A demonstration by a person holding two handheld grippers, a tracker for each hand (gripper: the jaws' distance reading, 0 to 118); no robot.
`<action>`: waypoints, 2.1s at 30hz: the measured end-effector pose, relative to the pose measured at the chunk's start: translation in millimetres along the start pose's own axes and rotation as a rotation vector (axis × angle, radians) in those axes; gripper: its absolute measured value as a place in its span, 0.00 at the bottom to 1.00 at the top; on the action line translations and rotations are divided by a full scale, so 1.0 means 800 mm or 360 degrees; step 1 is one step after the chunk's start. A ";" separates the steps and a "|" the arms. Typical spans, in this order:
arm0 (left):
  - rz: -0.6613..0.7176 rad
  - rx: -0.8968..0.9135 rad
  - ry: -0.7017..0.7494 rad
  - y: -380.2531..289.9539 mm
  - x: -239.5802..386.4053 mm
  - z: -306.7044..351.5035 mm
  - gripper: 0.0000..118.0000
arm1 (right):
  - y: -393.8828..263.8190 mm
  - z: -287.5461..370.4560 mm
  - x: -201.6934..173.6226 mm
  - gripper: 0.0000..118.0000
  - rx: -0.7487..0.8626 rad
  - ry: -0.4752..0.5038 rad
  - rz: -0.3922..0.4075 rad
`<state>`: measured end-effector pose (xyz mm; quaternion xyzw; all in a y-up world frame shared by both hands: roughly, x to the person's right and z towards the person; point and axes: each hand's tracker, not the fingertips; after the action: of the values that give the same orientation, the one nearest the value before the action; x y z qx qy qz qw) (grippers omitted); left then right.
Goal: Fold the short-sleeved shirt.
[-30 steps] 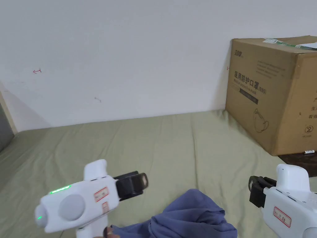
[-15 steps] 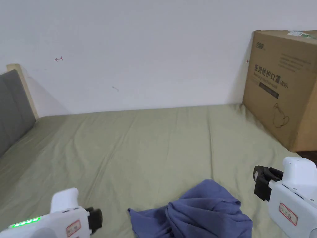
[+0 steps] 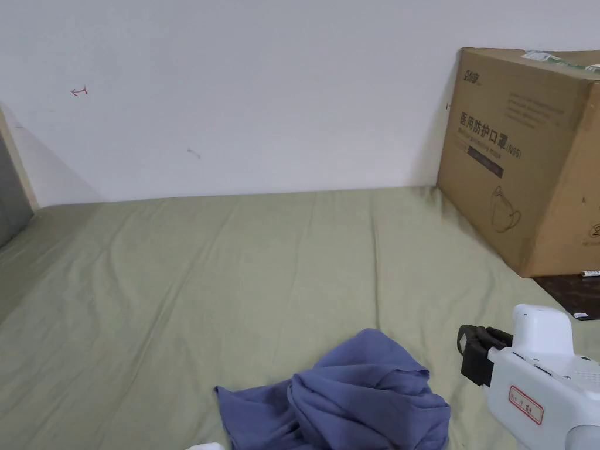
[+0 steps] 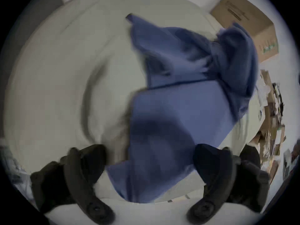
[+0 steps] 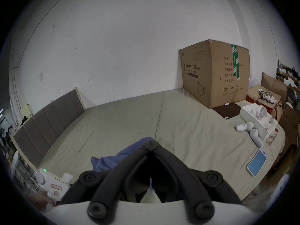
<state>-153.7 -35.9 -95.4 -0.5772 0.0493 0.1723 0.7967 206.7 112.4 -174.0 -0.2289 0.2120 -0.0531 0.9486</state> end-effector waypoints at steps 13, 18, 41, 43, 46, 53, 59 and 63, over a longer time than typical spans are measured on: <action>0.0253 0.0673 -0.0119 -0.015 -0.088 0.148 0.01 | -0.084 -0.199 0.078 0.86 -0.0978 -0.0060 -0.0262; 0.0270 0.0697 -0.0112 -0.010 -0.103 0.160 0.01 | -0.096 -0.222 0.068 0.20 -0.1135 0.0098 -0.0019; 0.0106 0.1403 0.0073 0.133 -0.150 0.488 0.01 | 0.315 0.026 0.077 0.01 -0.0108 -0.0035 0.0195; 0.0125 0.1414 0.0045 0.153 -0.154 0.500 0.01 | 0.344 0.020 0.071 0.01 -0.0034 -0.0077 0.0252; 0.0154 0.1419 -0.0006 0.185 -0.159 0.505 0.01 | 0.382 0.007 0.065 0.01 0.0029 -0.0089 0.0246; 0.0230 0.1553 0.0012 0.260 -0.149 0.501 0.01 | 0.456 -0.060 0.040 0.01 0.0203 -0.0148 0.0193; 0.0354 0.1808 0.0078 0.292 -0.154 0.489 0.01 | 0.476 -0.118 0.008 0.01 0.0352 -0.0176 0.0197; 0.0381 0.1785 0.0163 0.285 -0.166 0.453 0.01 | 0.444 -0.170 -0.001 0.01 0.0305 -0.0163 0.0228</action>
<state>-397.0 337.6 -145.2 -0.0645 0.2366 0.1807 0.9525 149.6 372.5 -445.3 -0.1238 0.1732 0.0066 0.9771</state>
